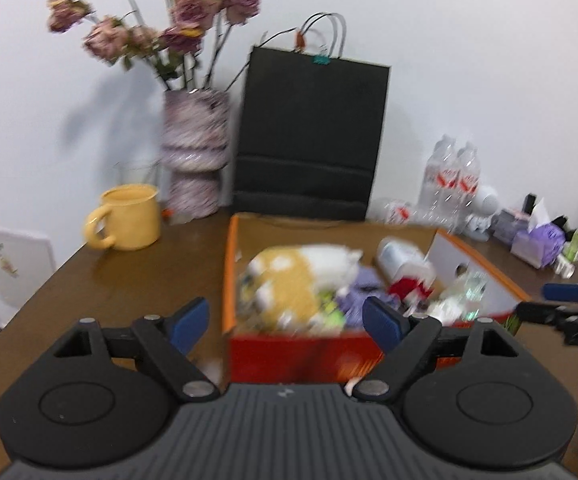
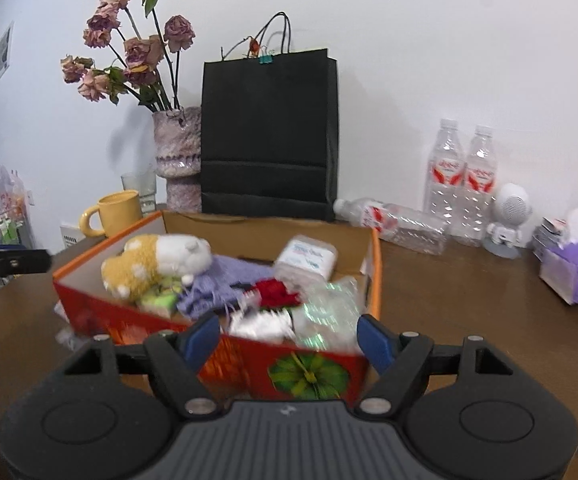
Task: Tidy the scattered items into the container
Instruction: 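Pull both tools back toward the beige soap bar and another clear packet, then grasp the beige soap bar with the right tool while the left tool grasps a clear packet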
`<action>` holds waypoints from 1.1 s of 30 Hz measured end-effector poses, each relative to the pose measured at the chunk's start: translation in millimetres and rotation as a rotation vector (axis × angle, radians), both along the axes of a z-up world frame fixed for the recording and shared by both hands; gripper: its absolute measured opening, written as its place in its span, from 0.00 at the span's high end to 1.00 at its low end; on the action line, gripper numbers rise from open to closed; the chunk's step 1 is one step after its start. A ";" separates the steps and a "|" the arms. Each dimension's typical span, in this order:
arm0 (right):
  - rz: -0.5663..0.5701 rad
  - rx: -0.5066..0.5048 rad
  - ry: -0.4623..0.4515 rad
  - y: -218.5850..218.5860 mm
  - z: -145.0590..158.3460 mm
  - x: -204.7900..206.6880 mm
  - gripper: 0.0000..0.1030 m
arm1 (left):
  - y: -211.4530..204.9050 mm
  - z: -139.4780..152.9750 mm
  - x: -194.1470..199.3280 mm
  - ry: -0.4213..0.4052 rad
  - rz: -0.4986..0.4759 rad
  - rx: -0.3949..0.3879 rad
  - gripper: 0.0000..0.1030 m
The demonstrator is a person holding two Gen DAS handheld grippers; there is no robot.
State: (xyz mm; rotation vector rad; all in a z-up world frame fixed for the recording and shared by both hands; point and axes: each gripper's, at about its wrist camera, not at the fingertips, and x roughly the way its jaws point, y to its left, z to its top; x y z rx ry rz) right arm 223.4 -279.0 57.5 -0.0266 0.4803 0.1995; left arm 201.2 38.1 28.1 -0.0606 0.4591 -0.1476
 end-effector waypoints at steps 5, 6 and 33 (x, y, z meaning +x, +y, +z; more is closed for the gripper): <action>-0.041 -0.015 0.066 -4.8 -23.4 -13.0 0.29 | 12.4 -18.0 -18.2 0.075 0.036 0.012 0.18; -0.048 -0.013 0.083 -4.6 -28.5 -12.6 0.30 | 11.4 -21.5 -21.0 0.089 0.029 0.009 0.19; -0.179 0.054 0.198 -9.5 -63.0 19.3 0.53 | -31.6 -70.9 36.2 0.188 0.063 0.084 0.44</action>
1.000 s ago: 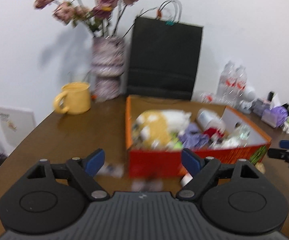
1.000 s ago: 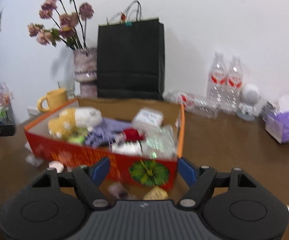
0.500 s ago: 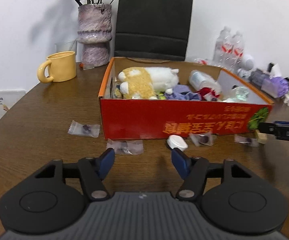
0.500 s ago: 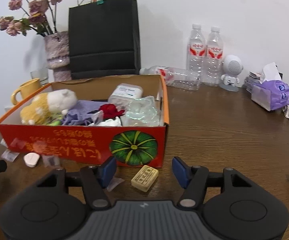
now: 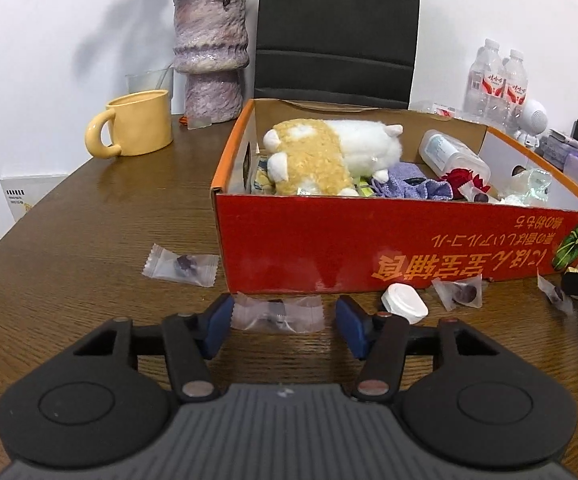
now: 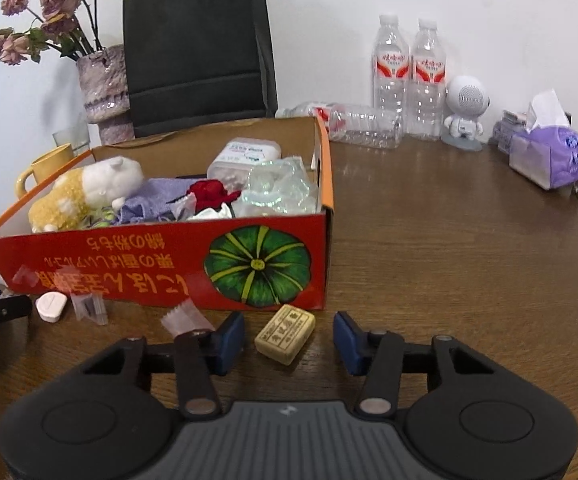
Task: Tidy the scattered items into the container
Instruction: 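Grasp the beige soap bar with the right tool while the left tool grasps a clear packet, then carry the soap bar and clear packet over the box and open both tools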
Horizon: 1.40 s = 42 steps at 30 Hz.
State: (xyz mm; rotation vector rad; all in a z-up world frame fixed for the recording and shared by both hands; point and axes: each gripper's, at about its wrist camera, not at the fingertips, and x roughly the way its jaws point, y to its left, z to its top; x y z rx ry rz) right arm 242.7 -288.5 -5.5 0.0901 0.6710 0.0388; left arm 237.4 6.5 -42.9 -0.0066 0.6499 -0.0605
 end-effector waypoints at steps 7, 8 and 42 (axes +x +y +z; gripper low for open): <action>0.018 -0.023 -0.009 5.4 -0.8 -2.4 0.71 | -0.3 -0.2 -0.3 0.002 -0.008 0.005 0.44; 0.018 -0.025 -0.012 5.9 -1.0 -2.9 0.71 | -0.2 -0.4 -0.6 0.002 -0.009 0.006 0.44; 0.100 0.029 -0.108 9.8 14.2 -47.0 0.80 | -5.6 14.6 -68.6 -0.064 -0.043 -0.015 0.98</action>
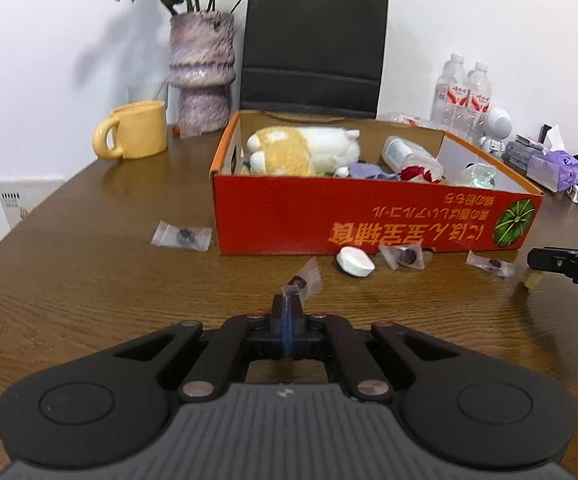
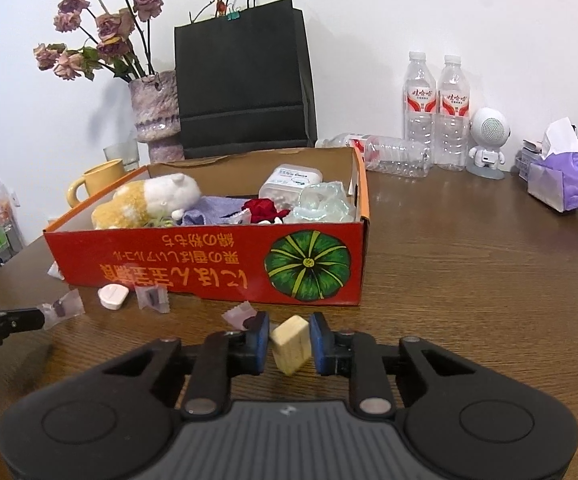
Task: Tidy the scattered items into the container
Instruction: 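Carry the soap bar and clear packet over the box and open both tools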
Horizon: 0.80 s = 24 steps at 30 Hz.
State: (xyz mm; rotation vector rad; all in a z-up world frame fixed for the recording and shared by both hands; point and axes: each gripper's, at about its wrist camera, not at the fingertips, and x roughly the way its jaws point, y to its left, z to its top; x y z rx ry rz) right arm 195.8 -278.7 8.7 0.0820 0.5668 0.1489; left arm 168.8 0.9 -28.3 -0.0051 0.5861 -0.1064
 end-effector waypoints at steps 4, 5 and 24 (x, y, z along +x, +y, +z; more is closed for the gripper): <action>0.010 -0.002 -0.015 1.0 2.3 -3.6 0.80 | -2.6 9.3 -7.9 -0.040 -0.013 -0.007 0.99; 0.014 -0.004 -0.020 1.8 3.1 -4.6 0.80 | -3.0 11.4 -9.5 -0.049 -0.016 -0.008 0.99; 0.036 -0.004 -0.016 4.8 2.4 -4.4 0.80 | -9.5 -12.1 27.1 0.066 -0.102 0.060 0.82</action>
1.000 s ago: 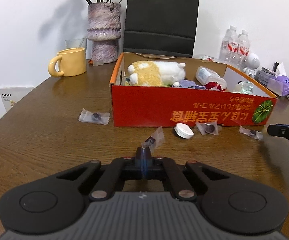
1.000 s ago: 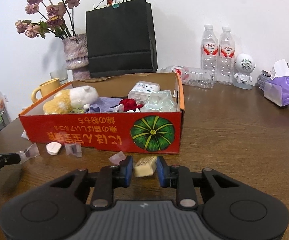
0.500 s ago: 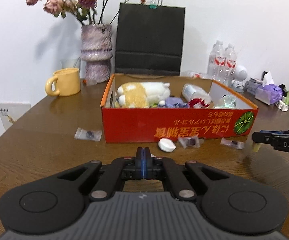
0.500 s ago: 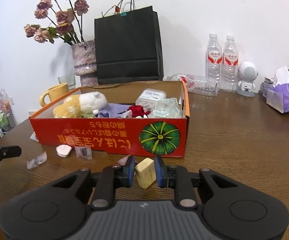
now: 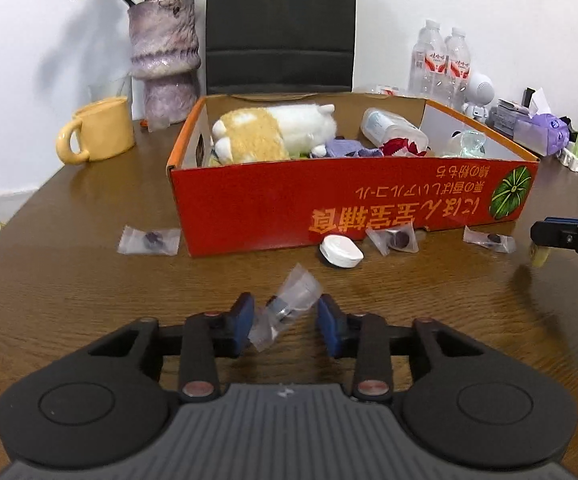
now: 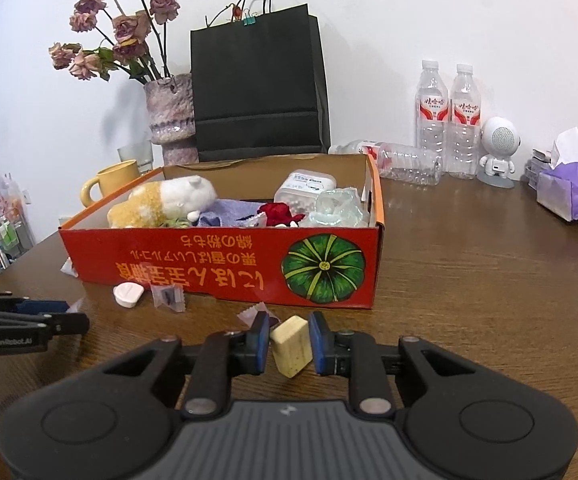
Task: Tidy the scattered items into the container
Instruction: 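Carry the soap bar and clear packet over the box and open both tools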
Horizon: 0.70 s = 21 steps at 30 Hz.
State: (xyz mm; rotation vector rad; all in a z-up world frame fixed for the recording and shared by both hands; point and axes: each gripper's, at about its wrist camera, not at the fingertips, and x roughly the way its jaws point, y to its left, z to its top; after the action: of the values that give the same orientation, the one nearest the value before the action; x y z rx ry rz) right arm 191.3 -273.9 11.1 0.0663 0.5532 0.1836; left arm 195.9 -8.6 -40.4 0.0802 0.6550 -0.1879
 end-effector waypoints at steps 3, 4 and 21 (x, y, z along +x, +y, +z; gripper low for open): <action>0.000 -0.001 0.004 0.3 -0.9 0.5 0.80 | 3.0 2.9 -8.6 -0.017 0.004 -0.012 0.84; -0.001 -0.001 0.004 0.3 -0.8 0.4 0.80 | 4.5 4.9 -12.3 -0.026 0.008 -0.020 0.87; 0.072 0.076 -0.160 22.4 65.6 11.0 0.80 | -21.5 93.6 -24.0 -0.292 -0.110 -0.113 0.89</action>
State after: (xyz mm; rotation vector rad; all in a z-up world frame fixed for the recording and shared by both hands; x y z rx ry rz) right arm 202.3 -251.6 76.6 0.1049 0.3893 0.2780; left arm 172.0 -30.0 53.2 0.0340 0.3482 -0.3128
